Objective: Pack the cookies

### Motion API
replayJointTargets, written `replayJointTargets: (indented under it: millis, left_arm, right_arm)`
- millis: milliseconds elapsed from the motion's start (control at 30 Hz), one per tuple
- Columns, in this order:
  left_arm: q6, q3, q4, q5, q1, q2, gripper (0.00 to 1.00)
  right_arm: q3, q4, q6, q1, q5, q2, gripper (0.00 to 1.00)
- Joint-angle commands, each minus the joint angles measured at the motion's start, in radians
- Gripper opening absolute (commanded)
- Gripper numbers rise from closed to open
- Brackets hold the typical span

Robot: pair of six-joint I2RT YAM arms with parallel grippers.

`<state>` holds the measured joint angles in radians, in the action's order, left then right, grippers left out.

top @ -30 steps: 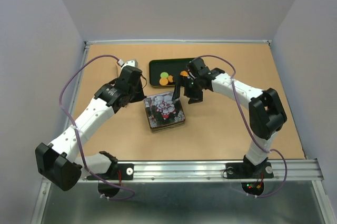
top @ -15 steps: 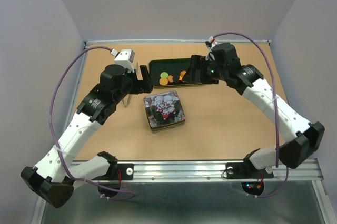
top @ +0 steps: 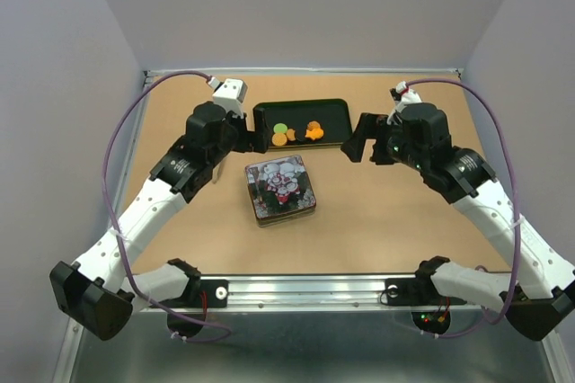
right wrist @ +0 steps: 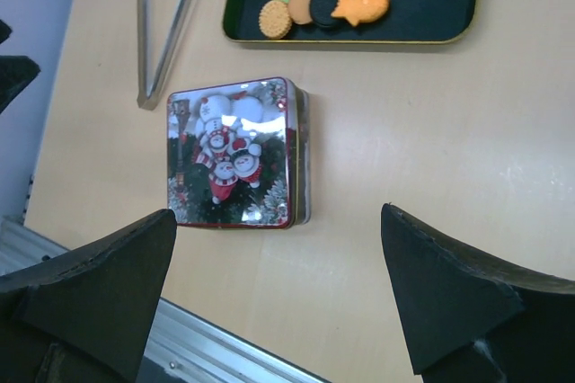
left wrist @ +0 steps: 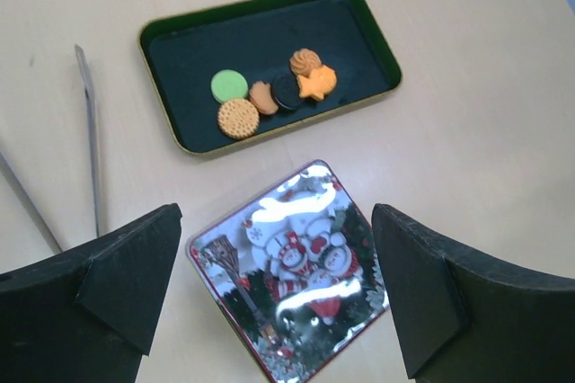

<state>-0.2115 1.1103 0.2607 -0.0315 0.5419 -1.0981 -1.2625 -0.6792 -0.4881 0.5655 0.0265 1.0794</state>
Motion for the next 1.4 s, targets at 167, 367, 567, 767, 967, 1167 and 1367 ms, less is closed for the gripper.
replayJointTargets:
  millis: [167, 367, 567, 767, 967, 1167, 1367]
  left_arm:
    - [0.239, -0.318, -0.498, -0.264, 0.0, 0.171, 0.98]
    - [0.392, -0.527, -0.702, -0.395, -0.016, 0.254, 0.99]
    - [0.348, -0.691, -0.825, -0.458, -0.149, 0.329, 0.99]
    - [0.301, -0.851, -0.96, -0.453, -0.315, 0.346, 0.99]
    - [0.259, -0.951, -1.167, -0.394, -0.436, 0.25, 0.99]
    - [0.268, -0.984, -1.325, -0.335, -0.5, 0.146, 0.99]
    - [0.273, -0.985, -1.454, -0.183, -0.577, 0.069, 0.99]
  right_arm:
    - [0.081, 0.013, -0.052, -0.001, 0.239, -0.118, 1.0]
    - [0.133, 0.012, -0.043, 0.0, 0.292, -0.186, 1.0]
    - [0.193, 0.027, -0.06, -0.001, 0.348, -0.243, 1.0]
    - [0.176, 0.036, -0.079, -0.001, 0.374, -0.211, 1.0]
    - [0.157, 0.036, -0.099, 0.001, 0.33, -0.168, 1.0]
    - [0.152, 0.036, -0.112, -0.001, 0.291, -0.144, 1.0]
    - [0.126, 0.038, -0.115, 0.0, 0.28, -0.107, 1.0]
